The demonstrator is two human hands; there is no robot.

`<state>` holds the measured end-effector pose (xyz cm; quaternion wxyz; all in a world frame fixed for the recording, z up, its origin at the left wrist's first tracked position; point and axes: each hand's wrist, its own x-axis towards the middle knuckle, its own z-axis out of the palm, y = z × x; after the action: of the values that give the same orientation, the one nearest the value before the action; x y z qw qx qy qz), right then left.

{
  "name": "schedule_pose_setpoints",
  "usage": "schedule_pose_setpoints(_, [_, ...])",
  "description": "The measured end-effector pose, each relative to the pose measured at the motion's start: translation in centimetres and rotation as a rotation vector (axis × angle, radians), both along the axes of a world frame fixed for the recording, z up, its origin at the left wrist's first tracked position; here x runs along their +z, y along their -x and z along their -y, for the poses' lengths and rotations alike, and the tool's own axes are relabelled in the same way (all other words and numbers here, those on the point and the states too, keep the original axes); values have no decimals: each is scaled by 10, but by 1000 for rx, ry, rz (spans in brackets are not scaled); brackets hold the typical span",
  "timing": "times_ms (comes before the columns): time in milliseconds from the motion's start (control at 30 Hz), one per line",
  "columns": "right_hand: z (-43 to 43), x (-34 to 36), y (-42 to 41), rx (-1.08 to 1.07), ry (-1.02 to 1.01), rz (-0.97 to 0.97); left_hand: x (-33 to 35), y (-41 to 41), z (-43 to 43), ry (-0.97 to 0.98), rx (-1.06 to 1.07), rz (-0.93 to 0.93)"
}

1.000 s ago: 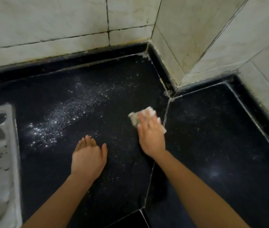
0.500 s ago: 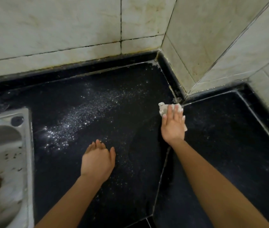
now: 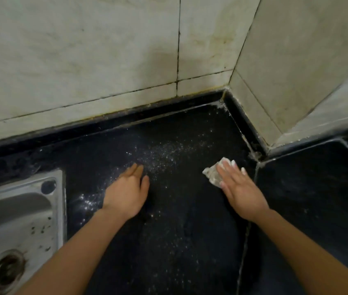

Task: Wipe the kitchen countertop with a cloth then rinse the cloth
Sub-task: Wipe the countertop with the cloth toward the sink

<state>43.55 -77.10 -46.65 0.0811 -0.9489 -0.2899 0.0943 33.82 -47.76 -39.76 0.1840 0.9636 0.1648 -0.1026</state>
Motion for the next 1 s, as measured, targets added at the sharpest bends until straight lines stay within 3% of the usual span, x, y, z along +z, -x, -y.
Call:
schedule_pose_setpoints(100, [-18, -3, -30, -214, -24, 8, -23, -29, -41, -95, 52, -94])
schedule_pose_setpoints(233, [-52, -8, -21, -470, -114, 39, -43, -54, -77, -236, 329, -187])
schedule_pose_setpoints(300, [-60, -11, 3, -371, -118, 76, -45, -63, -84, -195, 415, -243])
schedule_pose_setpoints(433, [-42, -12, 38, 50, -48, 24, -52, -76, -86, -140, 379, -301])
schedule_pose_setpoints(500, [-25, -13, 19, 98, -30, 51, -56, -76, -86, -125, 366, -327])
schedule_pose_setpoints(667, [-33, -14, -42, -423, -92, 61, -58, -77, -86, -75, 379, -348])
schedule_pose_setpoints(767, [-65, -15, -46, -585, -124, 86, -58, -79, -87, -60, 373, -366])
schedule_pose_setpoints(833, [-81, -13, -36, -501, -124, 95, -57, -80, -87, -46, 366, -381])
schedule_pose_setpoints(1000, [-73, -7, 5, 1, -85, 9, -52, -79, -87, -32, 354, -393])
